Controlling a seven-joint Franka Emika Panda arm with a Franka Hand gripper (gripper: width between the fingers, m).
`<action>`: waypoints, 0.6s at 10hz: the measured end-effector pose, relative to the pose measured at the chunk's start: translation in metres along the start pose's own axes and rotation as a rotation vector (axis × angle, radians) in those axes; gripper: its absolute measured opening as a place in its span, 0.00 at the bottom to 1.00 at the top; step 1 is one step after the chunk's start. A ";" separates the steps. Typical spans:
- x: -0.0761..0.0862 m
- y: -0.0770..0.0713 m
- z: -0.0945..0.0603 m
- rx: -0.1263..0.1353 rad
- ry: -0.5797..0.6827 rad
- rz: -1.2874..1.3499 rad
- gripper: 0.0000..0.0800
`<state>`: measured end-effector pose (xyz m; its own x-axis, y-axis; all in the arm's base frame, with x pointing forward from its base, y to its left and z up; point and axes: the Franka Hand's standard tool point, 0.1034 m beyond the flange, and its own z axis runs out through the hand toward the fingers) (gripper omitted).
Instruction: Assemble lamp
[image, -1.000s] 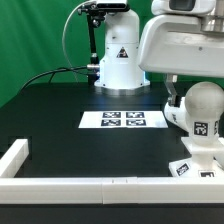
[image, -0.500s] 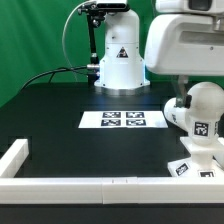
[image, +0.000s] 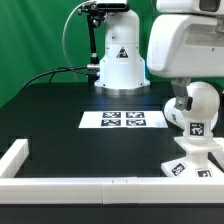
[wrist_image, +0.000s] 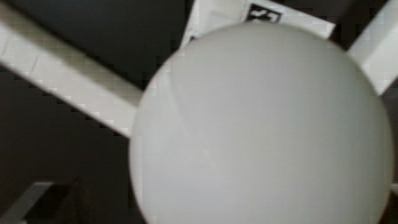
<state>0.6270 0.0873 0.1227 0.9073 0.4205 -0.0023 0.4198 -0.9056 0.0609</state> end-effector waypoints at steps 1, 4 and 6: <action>-0.002 -0.003 0.001 0.029 -0.004 0.045 0.87; -0.010 0.006 0.000 0.035 -0.013 0.061 0.87; -0.013 0.006 0.004 0.032 -0.012 0.077 0.87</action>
Offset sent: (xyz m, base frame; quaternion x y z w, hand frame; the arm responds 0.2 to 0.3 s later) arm -0.0137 -0.0107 -0.0009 -0.0163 0.0040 -0.0272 0.9995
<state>0.6183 0.0760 0.1187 0.9369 0.3493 -0.0112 0.3495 -0.9365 0.0292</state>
